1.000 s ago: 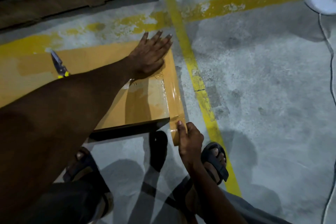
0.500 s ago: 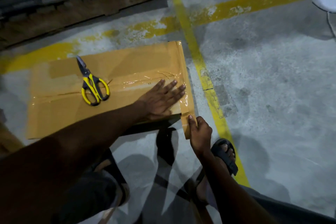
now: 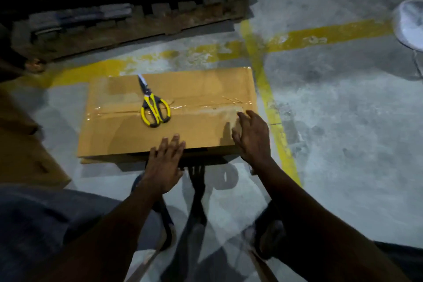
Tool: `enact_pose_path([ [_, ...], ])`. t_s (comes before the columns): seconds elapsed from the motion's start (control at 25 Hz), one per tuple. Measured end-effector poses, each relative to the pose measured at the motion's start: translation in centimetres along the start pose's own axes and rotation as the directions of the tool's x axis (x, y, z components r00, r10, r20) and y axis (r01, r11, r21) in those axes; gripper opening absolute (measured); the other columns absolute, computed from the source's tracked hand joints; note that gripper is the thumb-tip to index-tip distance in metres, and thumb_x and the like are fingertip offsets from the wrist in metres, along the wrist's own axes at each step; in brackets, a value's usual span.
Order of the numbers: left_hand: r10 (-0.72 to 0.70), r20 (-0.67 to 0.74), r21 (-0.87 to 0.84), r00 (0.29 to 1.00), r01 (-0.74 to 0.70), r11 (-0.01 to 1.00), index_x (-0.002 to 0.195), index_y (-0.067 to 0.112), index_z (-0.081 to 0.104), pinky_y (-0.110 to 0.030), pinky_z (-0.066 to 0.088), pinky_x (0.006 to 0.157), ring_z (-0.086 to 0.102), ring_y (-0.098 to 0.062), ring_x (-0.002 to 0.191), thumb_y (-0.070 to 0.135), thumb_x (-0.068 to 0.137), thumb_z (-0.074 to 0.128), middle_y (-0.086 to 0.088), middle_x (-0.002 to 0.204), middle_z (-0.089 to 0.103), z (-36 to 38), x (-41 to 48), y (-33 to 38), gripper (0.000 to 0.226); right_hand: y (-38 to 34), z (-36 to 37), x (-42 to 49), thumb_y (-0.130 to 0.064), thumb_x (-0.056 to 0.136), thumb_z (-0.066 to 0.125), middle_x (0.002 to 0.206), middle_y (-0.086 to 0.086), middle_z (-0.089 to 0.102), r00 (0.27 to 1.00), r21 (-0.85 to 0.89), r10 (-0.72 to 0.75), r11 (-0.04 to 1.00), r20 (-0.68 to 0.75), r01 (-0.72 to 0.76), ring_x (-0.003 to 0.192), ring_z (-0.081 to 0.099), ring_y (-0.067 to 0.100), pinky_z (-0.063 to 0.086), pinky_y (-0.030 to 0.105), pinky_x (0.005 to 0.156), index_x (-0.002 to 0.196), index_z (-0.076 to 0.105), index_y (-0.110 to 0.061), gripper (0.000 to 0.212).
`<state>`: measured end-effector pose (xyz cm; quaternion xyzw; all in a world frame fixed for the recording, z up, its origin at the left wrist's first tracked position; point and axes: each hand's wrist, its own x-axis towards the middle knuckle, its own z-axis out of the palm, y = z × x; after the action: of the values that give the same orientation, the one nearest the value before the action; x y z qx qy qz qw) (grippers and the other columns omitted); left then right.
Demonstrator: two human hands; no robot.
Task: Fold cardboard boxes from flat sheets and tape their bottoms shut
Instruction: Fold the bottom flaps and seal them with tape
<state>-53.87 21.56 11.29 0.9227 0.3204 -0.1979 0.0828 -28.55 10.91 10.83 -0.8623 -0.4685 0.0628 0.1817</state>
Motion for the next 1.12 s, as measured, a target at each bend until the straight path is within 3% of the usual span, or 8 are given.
enact_pose_path([
  [0.08, -0.157, 0.018, -0.05, 0.988, 0.157, 0.986, 0.148, 0.011, 0.034, -0.061, 0.038, 0.1, 0.031, -0.045, 0.138, 0.033, 0.072, 0.074, -0.017, 0.157, 0.024, 0.4, -1.5, -3.0, 0.089, -3.8, 1.6, 2.5, -0.04, 0.092, 0.038, 0.139, 0.025, 0.049, 0.975, -0.002, -0.151, 0.988, 0.161, 0.153, 0.125, 0.049, 0.042, 0.045, 0.051, 0.099, 0.136, 0.051, -0.007, 0.057],
  [0.16, -0.322, 0.023, -0.115, 0.947, 0.322, 0.94, 0.152, 0.011, 0.02, -0.058, 0.029, 0.108, 0.02, -0.041, 0.143, 0.034, 0.083, 0.064, -0.017, 0.16, 0.012, 0.0, -1.5, -5.1, 0.085, -8.2, 3.6, 4.3, -0.035, 0.097, 0.04, 0.145, 0.023, 0.044, 0.921, -0.014, -0.266, 0.96, 0.286, 0.281, 0.128, 0.045, 0.04, 0.044, 0.05, 0.1, 0.141, 0.045, -0.009, 0.051],
  [0.32, -0.544, 0.054, -0.321, 0.837, 0.53, 0.785, 0.153, 0.011, 0.01, -0.055, 0.024, 0.113, 0.012, -0.036, 0.146, 0.035, 0.093, 0.051, -0.011, 0.161, 0.006, -1.1, 0.9, -8.3, 0.077, -16.4, 6.7, 7.2, -0.033, 0.097, 0.051, 0.121, 0.014, 0.055, 0.905, -0.058, -0.347, 0.927, 0.245, 0.371, 0.105, 0.054, 0.039, 0.047, 0.047, 0.078, 0.123, 0.057, -0.015, 0.032],
  [0.48, -0.508, 0.088, -0.36, 0.857, 0.503, 0.786, 0.153, 0.013, 0.007, -0.057, 0.014, 0.117, -0.004, -0.039, 0.147, 0.036, 0.095, 0.048, -0.011, 0.162, -0.006, -0.8, 2.2, -6.7, 0.075, -21.2, 8.8, 9.1, -0.04, 0.096, 0.052, 0.11, 0.012, 0.062, 0.937, -0.106, -0.247, 0.954, 0.247, 0.28, 0.1, 0.058, 0.035, 0.045, 0.042, 0.075, 0.123, 0.052, -0.012, 0.039],
  [0.64, -0.443, 0.061, -0.299, 0.894, 0.44, 0.847, 0.153, 0.013, -0.002, -0.062, 0.009, 0.115, -0.012, -0.043, 0.145, 0.035, 0.096, 0.048, -0.015, 0.16, -0.016, 0.3, 2.6, -3.8, 0.08, -20.3, 8.7, 9.3, -0.039, 0.089, 0.06, 0.106, 0.012, 0.068, 0.943, -0.097, -0.102, 0.986, 0.318, 0.139, 0.097, 0.064, 0.035, 0.042, 0.039, 0.073, 0.123, 0.042, -0.013, 0.046],
  [0.84, -0.346, 0.065, -0.268, 0.936, 0.35, 0.898, 0.153, 0.013, -0.003, -0.062, 0.006, 0.114, -0.014, -0.042, 0.145, 0.039, 0.093, 0.048, -0.014, 0.159, -0.019, 0.1, 2.5, -0.6, 0.083, -13.4, 4.8, 8.3, -0.053, 0.081, 0.066, 0.106, 0.01, 0.066, 0.902, -0.092, -0.054, 0.99, 0.429, 0.103, 0.098, 0.064, 0.035, 0.038, 0.038, 0.069, 0.122, 0.038, -0.016, 0.062],
  [0.96, -0.271, 0.043, -0.208, 0.962, 0.274, 0.939, 0.154, 0.015, -0.003, -0.06, 0.009, 0.114, -0.013, -0.041, 0.145, 0.042, 0.091, 0.05, -0.013, 0.159, -0.02, 0.3, 2.0, 2.1, 0.086, -7.8, 1.8, 7.5, -0.048, 0.082, 0.068, 0.112, 0.012, 0.064, 0.881, -0.148, -0.061, 0.978, 0.469, 0.147, 0.101, 0.063, 0.035, 0.043, 0.037, 0.07, 0.125, 0.039, -0.013, 0.063],
  [1.12, -0.19, 0.014, -0.339, 0.982, 0.183, 0.923, 0.155, 0.018, 0.007, -0.054, 0.012, 0.118, -0.015, -0.035, 0.146, 0.034, 0.092, 0.051, -0.01, 0.159, -0.02, 0.6, 0.9, 7.8, 0.078, -1.2, -1.6, 7.2, -0.049, 0.085, 0.065, 0.113, 0.018, 0.063, 0.88, -0.161, -0.123, 0.962, 0.459, 0.219, 0.108, 0.058, 0.038, 0.049, 0.041, 0.081, 0.127, 0.046, -0.007, 0.062],
])
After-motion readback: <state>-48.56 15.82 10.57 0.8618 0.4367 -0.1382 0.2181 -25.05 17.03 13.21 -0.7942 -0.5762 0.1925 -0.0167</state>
